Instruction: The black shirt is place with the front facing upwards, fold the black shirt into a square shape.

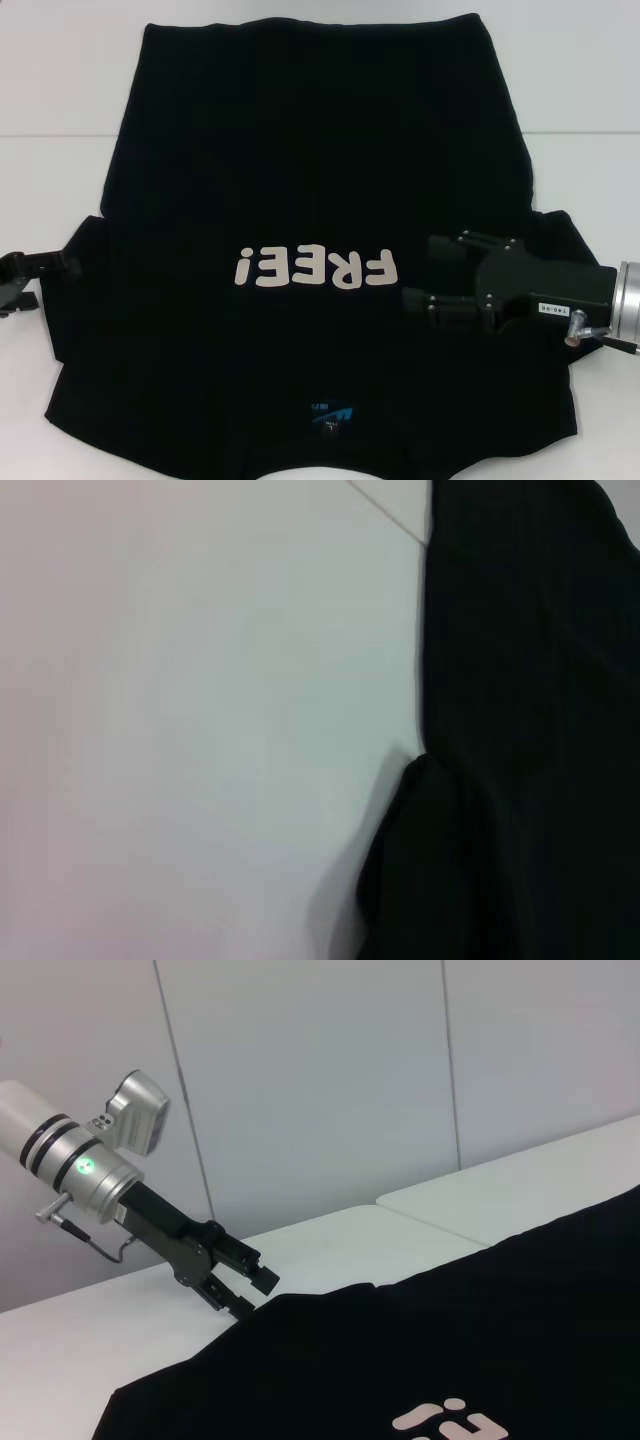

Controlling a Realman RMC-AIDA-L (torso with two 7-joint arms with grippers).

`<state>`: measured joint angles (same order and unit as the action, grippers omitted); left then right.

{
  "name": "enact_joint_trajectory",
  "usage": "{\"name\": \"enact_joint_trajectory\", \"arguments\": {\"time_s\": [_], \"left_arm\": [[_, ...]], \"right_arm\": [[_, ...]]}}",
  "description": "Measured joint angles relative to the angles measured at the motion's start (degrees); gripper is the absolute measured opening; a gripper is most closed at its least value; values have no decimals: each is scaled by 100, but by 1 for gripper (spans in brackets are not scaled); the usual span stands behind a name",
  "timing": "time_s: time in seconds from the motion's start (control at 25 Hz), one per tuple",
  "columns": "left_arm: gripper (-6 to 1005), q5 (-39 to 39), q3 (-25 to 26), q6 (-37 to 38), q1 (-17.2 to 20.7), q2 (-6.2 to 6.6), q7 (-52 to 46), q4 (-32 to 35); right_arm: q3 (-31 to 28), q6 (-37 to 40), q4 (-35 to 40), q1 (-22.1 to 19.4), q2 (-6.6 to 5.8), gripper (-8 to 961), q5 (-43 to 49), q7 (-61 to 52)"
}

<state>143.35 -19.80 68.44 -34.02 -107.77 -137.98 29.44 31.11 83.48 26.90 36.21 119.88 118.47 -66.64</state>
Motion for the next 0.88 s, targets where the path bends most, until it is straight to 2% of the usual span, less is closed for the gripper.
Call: {"name": "enact_joint_trajectory", "arguments": {"time_s": [0.88], "left_arm": [[836,-31,2,83,-62,-116,71,-9]], "right_arm": [[0,102,3,0,0,916,0,-7]]}}
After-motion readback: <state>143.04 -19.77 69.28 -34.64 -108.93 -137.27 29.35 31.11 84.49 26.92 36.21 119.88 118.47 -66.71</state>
